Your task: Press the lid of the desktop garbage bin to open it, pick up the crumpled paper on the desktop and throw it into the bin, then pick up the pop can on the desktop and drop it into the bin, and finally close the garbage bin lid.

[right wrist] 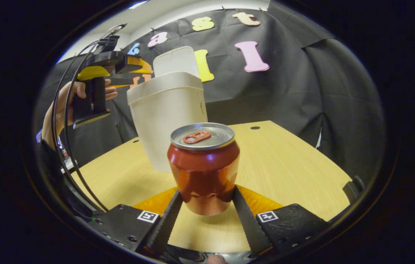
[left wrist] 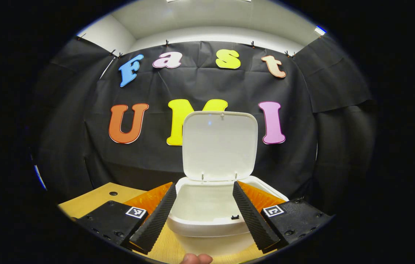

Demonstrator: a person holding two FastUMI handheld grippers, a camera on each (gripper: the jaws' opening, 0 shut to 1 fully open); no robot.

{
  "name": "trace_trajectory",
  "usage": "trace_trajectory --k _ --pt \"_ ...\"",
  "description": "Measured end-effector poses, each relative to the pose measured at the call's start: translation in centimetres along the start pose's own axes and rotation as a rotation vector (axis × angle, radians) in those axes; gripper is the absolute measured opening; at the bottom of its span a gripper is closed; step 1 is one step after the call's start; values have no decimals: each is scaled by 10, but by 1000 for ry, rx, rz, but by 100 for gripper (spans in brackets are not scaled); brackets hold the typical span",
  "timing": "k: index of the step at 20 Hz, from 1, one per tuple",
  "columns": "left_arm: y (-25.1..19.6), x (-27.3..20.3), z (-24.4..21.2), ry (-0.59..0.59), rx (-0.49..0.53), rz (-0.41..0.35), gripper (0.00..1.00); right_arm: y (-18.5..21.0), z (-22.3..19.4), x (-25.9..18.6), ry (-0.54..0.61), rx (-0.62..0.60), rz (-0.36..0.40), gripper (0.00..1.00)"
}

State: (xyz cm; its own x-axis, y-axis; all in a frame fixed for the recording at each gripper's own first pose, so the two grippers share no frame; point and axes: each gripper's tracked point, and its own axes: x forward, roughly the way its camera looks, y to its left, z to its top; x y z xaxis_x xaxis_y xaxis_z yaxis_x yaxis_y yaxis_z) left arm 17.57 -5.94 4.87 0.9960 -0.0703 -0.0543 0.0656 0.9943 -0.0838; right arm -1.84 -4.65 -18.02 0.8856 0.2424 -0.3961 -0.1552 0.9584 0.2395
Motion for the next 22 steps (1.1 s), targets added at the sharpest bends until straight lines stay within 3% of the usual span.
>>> trace_trajectory --k 17,22 --pt "22 -82 -12 -55 29 17 99 7 39 -14 -68 -90 -34 82" --pt "47 -110 -35 -68 33 84 99 17 76 -19 -105 -150 -23 82"
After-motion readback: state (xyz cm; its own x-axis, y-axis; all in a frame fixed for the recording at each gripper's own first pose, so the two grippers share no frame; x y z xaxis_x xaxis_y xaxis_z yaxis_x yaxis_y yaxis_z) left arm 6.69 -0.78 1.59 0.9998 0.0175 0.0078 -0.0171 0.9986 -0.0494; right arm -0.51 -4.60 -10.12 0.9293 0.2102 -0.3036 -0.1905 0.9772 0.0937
